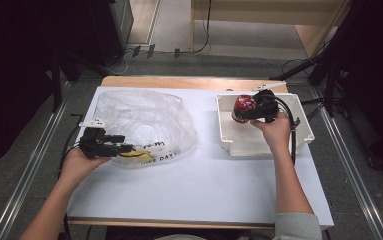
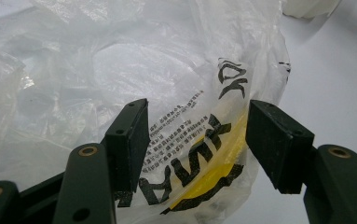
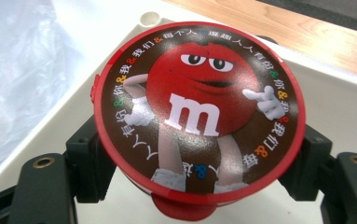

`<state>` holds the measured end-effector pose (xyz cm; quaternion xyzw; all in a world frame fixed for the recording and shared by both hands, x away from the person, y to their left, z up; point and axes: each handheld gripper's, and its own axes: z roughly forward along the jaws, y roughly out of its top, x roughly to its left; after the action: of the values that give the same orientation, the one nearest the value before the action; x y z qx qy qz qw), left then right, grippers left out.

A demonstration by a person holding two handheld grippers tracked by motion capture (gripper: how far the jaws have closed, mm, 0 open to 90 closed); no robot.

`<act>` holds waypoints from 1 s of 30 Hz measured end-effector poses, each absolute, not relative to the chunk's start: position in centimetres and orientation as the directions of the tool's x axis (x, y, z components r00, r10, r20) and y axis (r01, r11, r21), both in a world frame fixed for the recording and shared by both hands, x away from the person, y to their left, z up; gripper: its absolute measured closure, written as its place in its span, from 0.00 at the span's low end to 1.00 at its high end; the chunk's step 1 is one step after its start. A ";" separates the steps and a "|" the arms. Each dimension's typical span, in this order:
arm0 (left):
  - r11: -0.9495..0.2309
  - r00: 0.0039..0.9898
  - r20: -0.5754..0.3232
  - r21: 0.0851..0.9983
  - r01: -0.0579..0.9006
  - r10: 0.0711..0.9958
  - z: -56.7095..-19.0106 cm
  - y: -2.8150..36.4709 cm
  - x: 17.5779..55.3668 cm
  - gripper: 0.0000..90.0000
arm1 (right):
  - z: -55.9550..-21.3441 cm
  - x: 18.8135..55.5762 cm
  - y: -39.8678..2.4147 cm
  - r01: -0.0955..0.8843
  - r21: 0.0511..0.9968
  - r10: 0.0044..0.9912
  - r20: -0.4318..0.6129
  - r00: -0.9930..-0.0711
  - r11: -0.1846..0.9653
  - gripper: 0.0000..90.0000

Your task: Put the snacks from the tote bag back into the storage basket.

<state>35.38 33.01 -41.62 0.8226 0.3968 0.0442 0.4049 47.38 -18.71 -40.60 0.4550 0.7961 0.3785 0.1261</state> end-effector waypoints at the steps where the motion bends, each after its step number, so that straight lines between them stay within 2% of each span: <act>1: -0.356 0.680 -0.249 0.701 0.618 0.690 -41.6 33.0 35.4 0.45 | -40.8 47.5 -18.7 0.635 0.713 0.824 0.145 -0.548 0.297 0.29; 9: -0.354 0.678 -0.249 0.701 0.619 0.691 -41.7 33.0 35.4 0.45 | -42.1 48.7 -18.2 0.662 0.695 0.833 0.167 -0.528 0.280 0.29; 30: -0.356 0.676 -0.251 0.697 0.623 0.693 -41.8 33.0 35.4 0.45 | -43.7 49.8 -17.3 0.678 0.678 0.859 0.134 -0.495 0.285 0.29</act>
<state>35.39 33.00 -41.79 0.8221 0.4003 0.0435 0.4025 49.84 -17.33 -43.71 0.4856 0.7910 0.3490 0.1295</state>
